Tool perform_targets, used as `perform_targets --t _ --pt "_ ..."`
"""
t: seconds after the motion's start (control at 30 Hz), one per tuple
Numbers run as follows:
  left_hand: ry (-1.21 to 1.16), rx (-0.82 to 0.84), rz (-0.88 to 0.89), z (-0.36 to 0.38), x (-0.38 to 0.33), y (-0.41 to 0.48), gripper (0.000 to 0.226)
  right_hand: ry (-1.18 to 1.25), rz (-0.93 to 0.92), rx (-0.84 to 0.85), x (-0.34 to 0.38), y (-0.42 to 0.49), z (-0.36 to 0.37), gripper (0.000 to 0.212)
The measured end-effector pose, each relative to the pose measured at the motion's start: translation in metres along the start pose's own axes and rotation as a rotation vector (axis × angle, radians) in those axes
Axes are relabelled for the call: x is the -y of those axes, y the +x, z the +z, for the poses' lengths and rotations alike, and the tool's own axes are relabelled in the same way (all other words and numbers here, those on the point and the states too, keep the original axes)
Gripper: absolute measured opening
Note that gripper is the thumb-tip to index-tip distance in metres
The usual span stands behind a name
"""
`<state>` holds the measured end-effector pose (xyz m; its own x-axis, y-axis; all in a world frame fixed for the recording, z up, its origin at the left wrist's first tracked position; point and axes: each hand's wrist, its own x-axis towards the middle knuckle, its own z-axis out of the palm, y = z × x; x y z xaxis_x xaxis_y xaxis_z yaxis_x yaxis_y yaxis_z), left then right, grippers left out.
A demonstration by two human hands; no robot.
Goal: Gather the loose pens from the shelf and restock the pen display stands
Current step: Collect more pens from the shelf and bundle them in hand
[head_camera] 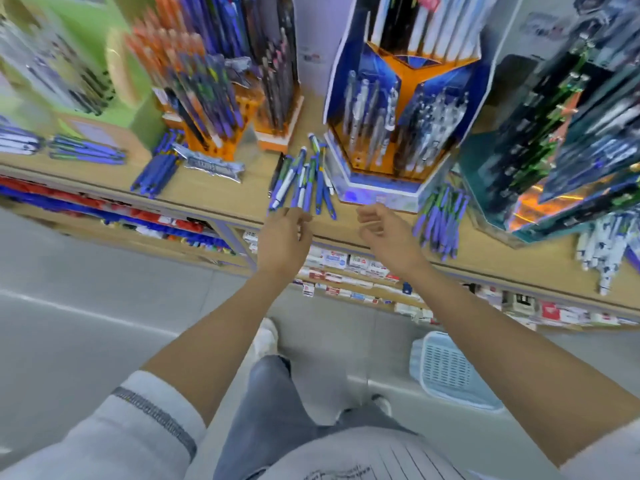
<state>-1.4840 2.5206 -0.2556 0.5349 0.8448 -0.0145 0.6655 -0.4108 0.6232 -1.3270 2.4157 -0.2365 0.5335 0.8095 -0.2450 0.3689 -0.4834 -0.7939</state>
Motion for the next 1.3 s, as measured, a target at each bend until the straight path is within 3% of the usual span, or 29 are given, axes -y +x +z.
perform_targets --t 0.13,0.3,0.43,0.5,0.63,0.73,0.87,0.97,1.13,1.3 --pt "-0.025 0.043 -0.056 -0.044 0.054 0.044 0.024 0.019 0.156 -0.101 0.038 0.041 0.048 0.028" --pt "-0.061 0.307 -0.077 -0.059 0.081 0.085 0.033 -0.079 0.295 -0.234 0.060 0.068 0.087 0.031" --pt "-0.053 0.425 -0.059 -0.053 0.079 0.103 0.039 -0.080 0.365 -0.328 0.067 0.080 0.101 0.033" --pt "-0.064 0.421 -0.058 -0.051 0.078 0.109 0.034 -0.129 0.403 -0.300 0.070 0.087 0.105 0.029" --pt "-0.067 0.372 -0.072 -0.049 0.076 0.116 0.027 -0.210 0.443 -0.273 0.071 0.096 0.107 0.043" --pt "-0.064 0.380 -0.081 -0.047 0.076 0.120 0.027 -0.183 0.454 -0.233 0.072 0.100 0.104 0.023" --pt "-0.073 0.389 -0.107 -0.043 0.079 0.126 0.030 -0.070 0.402 -0.157 0.070 0.104 0.102 0.008" --pt "-0.074 0.377 -0.129 -0.041 0.083 0.129 0.033 -0.004 0.404 -0.097 0.070 0.104 0.096 0.019" --pt "-0.044 0.362 -0.093 -0.043 0.087 0.129 0.030 0.366 0.373 0.006 0.069 0.091 0.080 0.017" --pt "-0.105 0.322 -0.034 -0.049 0.082 0.125 0.010 0.429 0.303 0.051 0.075 0.079 0.077 0.012"
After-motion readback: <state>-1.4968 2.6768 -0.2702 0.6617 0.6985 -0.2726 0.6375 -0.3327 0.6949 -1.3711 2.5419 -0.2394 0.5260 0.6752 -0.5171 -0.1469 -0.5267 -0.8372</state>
